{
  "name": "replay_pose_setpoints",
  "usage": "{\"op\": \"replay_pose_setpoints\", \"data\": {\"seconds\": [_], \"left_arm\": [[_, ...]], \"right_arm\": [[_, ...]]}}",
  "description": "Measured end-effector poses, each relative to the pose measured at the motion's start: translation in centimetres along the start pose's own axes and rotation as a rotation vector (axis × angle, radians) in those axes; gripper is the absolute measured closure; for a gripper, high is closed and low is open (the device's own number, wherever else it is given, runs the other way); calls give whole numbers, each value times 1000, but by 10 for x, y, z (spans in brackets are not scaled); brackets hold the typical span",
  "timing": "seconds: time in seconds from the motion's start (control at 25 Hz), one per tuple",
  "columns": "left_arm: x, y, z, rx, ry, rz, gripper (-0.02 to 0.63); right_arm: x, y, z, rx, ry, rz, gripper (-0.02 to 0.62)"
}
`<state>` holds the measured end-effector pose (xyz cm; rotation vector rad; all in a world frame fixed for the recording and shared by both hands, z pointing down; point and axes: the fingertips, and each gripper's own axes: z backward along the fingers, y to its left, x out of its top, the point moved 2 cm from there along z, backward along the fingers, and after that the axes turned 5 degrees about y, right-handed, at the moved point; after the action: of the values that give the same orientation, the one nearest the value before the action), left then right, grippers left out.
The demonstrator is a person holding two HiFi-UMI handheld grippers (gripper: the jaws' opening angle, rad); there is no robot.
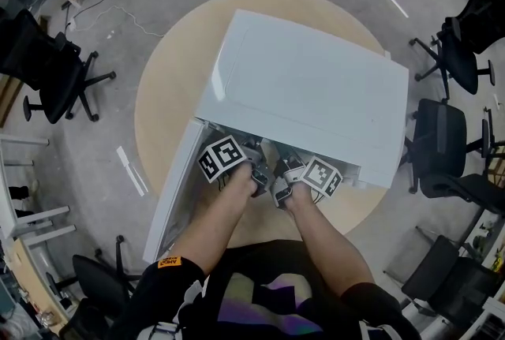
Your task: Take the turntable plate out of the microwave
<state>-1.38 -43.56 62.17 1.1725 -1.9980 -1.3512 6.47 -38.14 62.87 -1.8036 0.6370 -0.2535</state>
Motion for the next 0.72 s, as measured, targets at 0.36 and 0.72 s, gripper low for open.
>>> {"op": "replay_pose_setpoints", "data": {"seconds": [0.36, 0.72], "left_arm": [[-4, 5, 10, -30, 24, 27, 526], [-10, 6, 12, -46, 27, -6, 525]], "right_arm": [[5, -6, -6, -6, -43, -57, 508], [8, -7, -5, -16, -67, -7, 509]]}}
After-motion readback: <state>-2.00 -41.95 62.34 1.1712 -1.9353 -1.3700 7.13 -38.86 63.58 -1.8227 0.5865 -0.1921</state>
